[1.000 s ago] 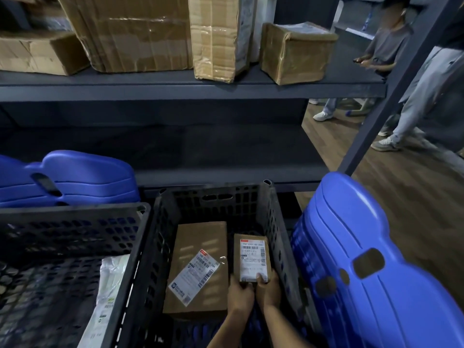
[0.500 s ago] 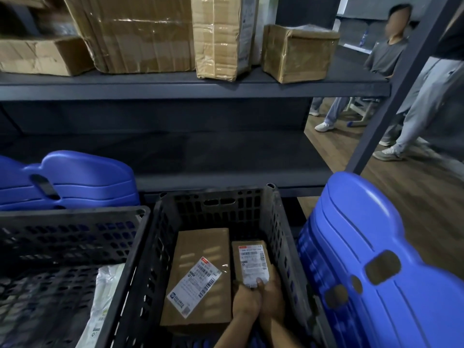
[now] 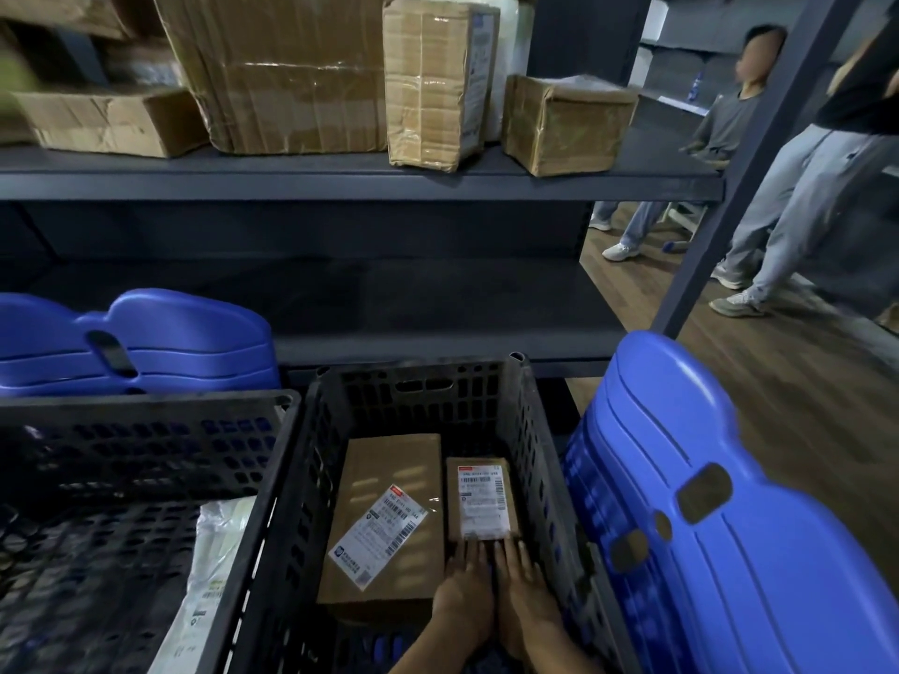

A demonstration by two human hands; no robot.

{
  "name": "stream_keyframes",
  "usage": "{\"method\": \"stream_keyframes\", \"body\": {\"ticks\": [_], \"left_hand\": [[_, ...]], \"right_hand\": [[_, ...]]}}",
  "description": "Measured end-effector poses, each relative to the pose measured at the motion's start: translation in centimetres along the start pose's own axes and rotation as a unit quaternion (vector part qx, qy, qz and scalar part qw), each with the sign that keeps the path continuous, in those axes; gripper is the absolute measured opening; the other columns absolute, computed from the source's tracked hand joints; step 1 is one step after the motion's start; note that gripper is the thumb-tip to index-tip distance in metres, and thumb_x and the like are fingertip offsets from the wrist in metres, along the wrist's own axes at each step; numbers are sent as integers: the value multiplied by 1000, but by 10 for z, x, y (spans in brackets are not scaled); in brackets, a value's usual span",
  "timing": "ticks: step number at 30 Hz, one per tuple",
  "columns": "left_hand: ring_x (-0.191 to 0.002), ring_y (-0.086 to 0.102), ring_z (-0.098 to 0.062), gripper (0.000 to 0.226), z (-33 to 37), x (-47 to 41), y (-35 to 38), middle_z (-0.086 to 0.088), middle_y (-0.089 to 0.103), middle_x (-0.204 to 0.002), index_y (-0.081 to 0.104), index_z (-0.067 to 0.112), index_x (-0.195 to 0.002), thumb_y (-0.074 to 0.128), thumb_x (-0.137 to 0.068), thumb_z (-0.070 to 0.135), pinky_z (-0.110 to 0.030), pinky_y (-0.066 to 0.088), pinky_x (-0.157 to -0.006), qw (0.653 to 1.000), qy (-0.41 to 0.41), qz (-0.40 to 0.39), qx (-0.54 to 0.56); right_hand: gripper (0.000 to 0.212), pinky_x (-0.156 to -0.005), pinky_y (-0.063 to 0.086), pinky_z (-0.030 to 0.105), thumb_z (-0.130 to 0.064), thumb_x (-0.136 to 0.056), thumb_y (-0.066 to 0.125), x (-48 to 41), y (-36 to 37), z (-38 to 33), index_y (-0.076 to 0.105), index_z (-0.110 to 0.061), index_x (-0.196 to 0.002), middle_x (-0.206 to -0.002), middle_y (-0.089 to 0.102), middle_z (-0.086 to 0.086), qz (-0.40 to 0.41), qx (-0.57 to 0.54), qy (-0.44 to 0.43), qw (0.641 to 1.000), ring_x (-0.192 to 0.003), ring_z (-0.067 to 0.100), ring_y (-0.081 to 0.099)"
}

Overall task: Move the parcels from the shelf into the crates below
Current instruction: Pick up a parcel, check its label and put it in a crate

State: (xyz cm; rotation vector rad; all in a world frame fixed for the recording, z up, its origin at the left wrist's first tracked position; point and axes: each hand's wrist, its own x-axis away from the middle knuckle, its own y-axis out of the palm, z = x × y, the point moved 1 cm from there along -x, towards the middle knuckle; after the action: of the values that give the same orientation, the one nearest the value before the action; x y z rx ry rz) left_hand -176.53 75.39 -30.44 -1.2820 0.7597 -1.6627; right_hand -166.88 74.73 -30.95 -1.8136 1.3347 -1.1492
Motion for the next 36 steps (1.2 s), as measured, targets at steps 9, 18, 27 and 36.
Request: {"method": "stream_keyframes", "body": {"ticks": [9, 18, 27, 36], "left_hand": [[-147, -17, -31, 60, 4, -22, -3, -18, -16, -159, -15, 2, -150, 20, -105, 20, -44, -4, -120, 977, 38, -41, -205], [-147, -16, -33, 63, 7, -45, -11, -19, -16, -159, -14, 3, -151, 23, -104, 24, -46, -3, -119, 972, 28, -37, -232], [-149, -11, -28, 61, 5, -17, -29, -15, -11, -161, -13, 5, -151, 22, -104, 21, -44, -7, -120, 976, 33, 3, -217], [-149, -8, -30, 64, 9, 75, -145, -15, -11, -161, -10, 1, -151, 26, -102, 19, -41, -5, -121, 977, 3, 36, -212]], "right_hand": [[68, -82, 55, 38, 3, -85, 7, -48, 12, -1, -11, -4, -150, -154, 23, 21, 112, 150, -106, 977, -123, 34, 50], [69, -117, 17, 35, 3, -82, 1, -54, -6, -2, -10, -4, -150, -159, -4, 13, 8, 187, -45, 981, -148, 27, 5], [61, -86, 53, 39, 8, -85, 9, -43, -21, -18, 25, 10, -144, -148, 30, 16, 39, 220, -67, 972, -124, 42, 46], [68, -118, -4, 40, -17, -97, 39, 32, -141, -89, 3, -8, -153, -160, -6, 9, 2, 237, -121, 964, -148, 27, -4]]}}
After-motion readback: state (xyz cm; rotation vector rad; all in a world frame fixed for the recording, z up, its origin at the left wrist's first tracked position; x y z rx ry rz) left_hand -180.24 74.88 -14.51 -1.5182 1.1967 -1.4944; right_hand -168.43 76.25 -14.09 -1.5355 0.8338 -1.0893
